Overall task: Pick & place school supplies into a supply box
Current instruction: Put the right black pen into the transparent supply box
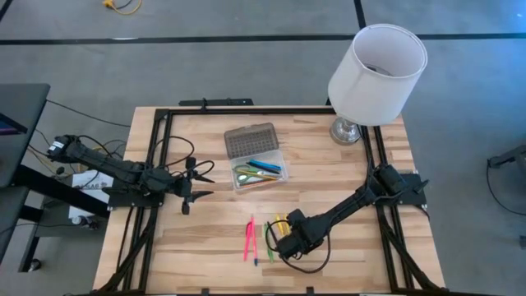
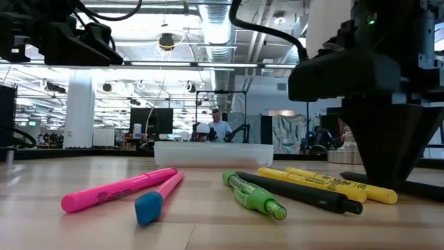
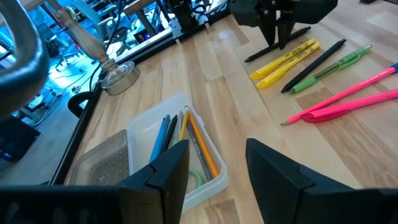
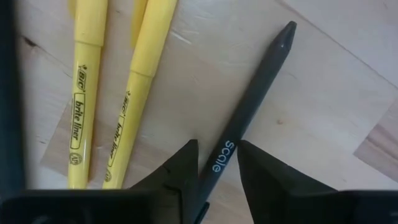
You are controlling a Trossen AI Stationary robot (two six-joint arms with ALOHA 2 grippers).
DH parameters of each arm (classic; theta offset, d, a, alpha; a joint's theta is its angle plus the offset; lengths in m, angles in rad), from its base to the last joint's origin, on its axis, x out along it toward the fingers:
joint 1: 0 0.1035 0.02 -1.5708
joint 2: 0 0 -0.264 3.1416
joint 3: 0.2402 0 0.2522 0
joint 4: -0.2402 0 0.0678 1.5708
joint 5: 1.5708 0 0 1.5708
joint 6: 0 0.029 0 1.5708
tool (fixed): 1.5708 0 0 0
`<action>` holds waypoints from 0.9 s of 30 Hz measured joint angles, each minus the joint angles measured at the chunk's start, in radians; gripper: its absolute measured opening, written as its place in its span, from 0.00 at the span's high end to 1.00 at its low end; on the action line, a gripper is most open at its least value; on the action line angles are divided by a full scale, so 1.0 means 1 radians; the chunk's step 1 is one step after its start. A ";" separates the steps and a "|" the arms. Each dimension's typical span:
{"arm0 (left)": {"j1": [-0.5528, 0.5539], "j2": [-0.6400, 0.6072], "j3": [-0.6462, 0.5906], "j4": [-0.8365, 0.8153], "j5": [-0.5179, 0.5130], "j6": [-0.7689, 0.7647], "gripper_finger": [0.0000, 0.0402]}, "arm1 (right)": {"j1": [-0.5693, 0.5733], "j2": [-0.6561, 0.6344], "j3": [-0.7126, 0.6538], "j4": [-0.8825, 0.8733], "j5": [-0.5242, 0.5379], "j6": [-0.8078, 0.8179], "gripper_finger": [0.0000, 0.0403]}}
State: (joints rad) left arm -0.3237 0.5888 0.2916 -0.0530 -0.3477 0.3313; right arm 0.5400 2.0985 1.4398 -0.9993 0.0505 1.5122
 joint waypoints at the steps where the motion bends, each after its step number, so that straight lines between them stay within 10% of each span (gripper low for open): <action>1: 0.000 0.000 0.000 -0.001 0.000 0.000 0.62 | 0.002 0.001 0.000 -0.001 0.001 0.004 0.75; 27: 0.000 0.000 0.000 -0.002 0.000 -0.006 0.62 | 0.016 0.006 -0.006 -0.153 -0.088 0.028 0.94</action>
State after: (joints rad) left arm -0.3238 0.5888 0.2920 -0.0547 -0.3479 0.3253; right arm 0.5556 2.1044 1.4334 -1.1522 -0.0379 1.5402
